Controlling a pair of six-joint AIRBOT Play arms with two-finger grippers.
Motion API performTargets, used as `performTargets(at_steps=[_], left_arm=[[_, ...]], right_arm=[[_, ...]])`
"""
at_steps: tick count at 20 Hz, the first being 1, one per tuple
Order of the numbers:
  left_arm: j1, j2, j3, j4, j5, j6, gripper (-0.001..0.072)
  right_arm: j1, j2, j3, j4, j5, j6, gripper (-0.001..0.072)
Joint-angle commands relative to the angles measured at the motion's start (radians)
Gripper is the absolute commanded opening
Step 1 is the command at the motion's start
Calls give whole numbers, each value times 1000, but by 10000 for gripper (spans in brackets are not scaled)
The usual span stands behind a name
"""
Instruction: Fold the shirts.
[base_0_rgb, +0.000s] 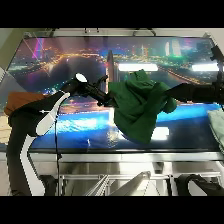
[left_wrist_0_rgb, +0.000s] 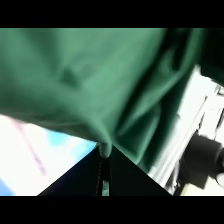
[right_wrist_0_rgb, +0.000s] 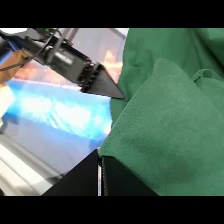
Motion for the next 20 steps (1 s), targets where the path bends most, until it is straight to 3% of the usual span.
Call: performTargets(at_steps=[1, 4, 9, 14, 17, 20], left_arm=[[12, 44, 131, -13, -135, -9, 15], [69, 211, 220, -12, -190, -15, 14], [216, 570, 320, -13, -227, -71, 15], [405, 896, 344, 0, -265, -73, 17], [621, 1023, 218, 0, -246, -63, 18], [725, 1041, -143, -5, -210, -29, 18]], right_arm=[[-41, 5, 6, 3, -8, -7, 19], [-153, 46, 40, 50, -5, -24, 18], [-454, 198, 176, 418, 103, -144, 18], [-511, 322, 298, 613, 92, -248, 18], [-510, 331, 372, 510, -5, -267, 17], [-478, 233, 338, 357, -16, -212, 17]])
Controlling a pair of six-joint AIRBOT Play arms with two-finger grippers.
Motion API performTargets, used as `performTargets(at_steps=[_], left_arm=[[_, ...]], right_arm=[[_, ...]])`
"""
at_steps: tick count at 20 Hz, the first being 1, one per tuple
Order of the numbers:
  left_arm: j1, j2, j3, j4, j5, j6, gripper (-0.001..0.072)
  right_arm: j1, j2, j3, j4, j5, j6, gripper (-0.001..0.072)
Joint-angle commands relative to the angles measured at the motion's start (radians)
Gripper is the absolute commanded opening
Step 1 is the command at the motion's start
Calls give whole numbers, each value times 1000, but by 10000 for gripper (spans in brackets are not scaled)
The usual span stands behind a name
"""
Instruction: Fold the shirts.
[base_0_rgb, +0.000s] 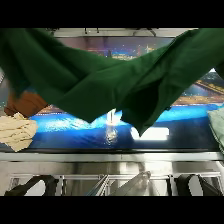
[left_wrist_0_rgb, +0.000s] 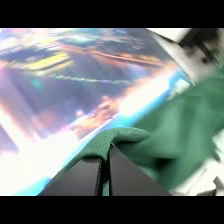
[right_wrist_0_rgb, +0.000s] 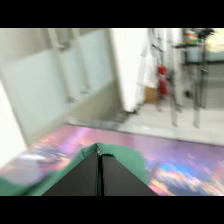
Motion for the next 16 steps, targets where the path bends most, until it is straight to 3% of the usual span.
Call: performTargets(at_steps=[1, 4, 7, 8, 9, 10, 12, 13, 14, 16], left_arm=[[116, 21, -378, -8, 32, 39, 18], [79, -135, -665, -112, 92, 184, 18], [50, -358, -752, -120, 231, 247, 17], [53, -429, -745, -134, 232, 246, 147], [63, -497, -719, -156, 206, 243, 488], [77, -552, -681, -183, 161, 237, 720], [119, -622, -580, -169, 62, 197, 714], [137, -637, -538, -129, 23, 170, 714], [150, -641, -502, -60, 0, 153, 703], [158, -626, -464, 122, 4, 135, 704]], right_arm=[[55, -113, -27, -116, -39, 12, 17], [232, -332, -92, -130, -70, -93, 17], [409, -610, -95, -174, -302, -233, 22], [441, -704, -74, -171, -335, -227, 205], [454, -780, -37, -171, -303, -220, 437], [451, -839, 11, -188, -243, -176, 430], [405, -871, 77, -266, -163, -44, 420], [372, -863, 95, -295, -129, -14, 266], [331, -842, 97, -328, -84, 6, 228], [274, -798, 89, -427, 66, 66, 227]])
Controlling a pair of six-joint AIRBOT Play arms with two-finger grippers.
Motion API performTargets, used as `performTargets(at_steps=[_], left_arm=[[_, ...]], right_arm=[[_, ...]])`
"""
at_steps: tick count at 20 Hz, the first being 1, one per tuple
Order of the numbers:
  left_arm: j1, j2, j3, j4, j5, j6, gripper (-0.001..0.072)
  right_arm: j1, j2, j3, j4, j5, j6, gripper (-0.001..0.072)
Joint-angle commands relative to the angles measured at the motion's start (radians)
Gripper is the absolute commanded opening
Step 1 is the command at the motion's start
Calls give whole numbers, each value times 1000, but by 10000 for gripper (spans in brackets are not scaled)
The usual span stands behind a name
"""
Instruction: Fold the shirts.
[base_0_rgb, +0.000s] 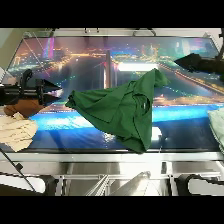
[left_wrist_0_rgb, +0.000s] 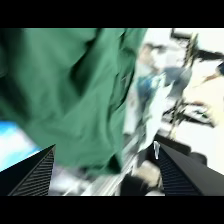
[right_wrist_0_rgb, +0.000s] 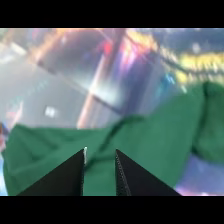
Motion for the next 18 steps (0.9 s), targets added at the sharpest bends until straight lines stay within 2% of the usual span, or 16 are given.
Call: performTargets(at_steps=[1, 4, 10, 13, 17, 18], left_arm=[[24, -15, 68, 277, -28, -44, 705], [14, -14, 68, 410, 42, -73, 704], [-54, -120, 84, 396, 152, -70, 697], [-122, -217, 190, 396, 119, -71, 696], [-201, -329, 334, 398, 81, -73, 694], [-214, -348, 356, 398, 64, -72, 565]], right_arm=[[-75, 36, -10, -204, 228, 140, 226], [-80, 164, -220, -300, 227, 172, 225], [-77, 452, -602, -158, 182, 172, 225], [-77, 569, -667, -148, 183, 174, 224], [-78, 665, -671, -148, 192, 233, 224], [-78, 670, -671, -149, 204, 260, 226]])
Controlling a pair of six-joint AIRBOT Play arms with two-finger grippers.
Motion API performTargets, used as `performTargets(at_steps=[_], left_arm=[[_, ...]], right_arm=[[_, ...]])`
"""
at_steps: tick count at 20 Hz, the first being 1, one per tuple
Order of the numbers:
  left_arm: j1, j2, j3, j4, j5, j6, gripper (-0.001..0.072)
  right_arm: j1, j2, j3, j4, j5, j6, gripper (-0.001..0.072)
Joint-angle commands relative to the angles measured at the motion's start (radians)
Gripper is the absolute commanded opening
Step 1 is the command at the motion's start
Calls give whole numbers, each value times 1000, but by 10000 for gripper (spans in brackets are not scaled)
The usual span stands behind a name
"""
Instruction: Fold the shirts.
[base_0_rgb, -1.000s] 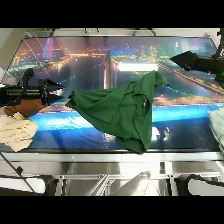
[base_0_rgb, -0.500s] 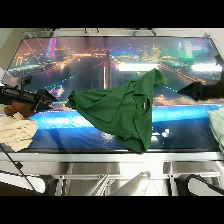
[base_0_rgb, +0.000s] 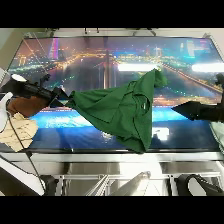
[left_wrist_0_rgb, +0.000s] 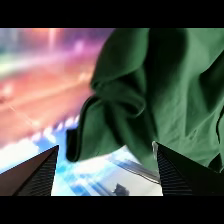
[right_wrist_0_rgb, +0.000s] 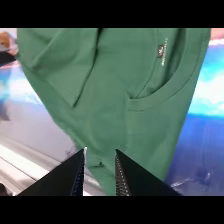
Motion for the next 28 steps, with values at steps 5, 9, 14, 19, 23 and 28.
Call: performTargets(at_steps=[5, 9, 14, 19, 23, 28], left_arm=[[-52, -108, 150, 19, -152, 5, 17], [-23, -100, 167, 19, -274, -4, 17], [45, 14, 37, 19, -254, 27, 17], [151, 99, -98, 19, -248, 50, 17], [232, 122, -179, 19, -242, 58, 17], [302, 127, -218, -12, -242, 53, 17]], right_arm=[[0, 55, -32, -142, 31, 154, 383], [1, 40, -156, -288, -49, 232, 561], [96, -86, -289, -256, -129, 227, 568], [399, -262, -289, -126, -320, 220, 567], [540, -392, -278, 49, -367, 153, 565], [552, -372, -243, 238, -282, 12, 21]])
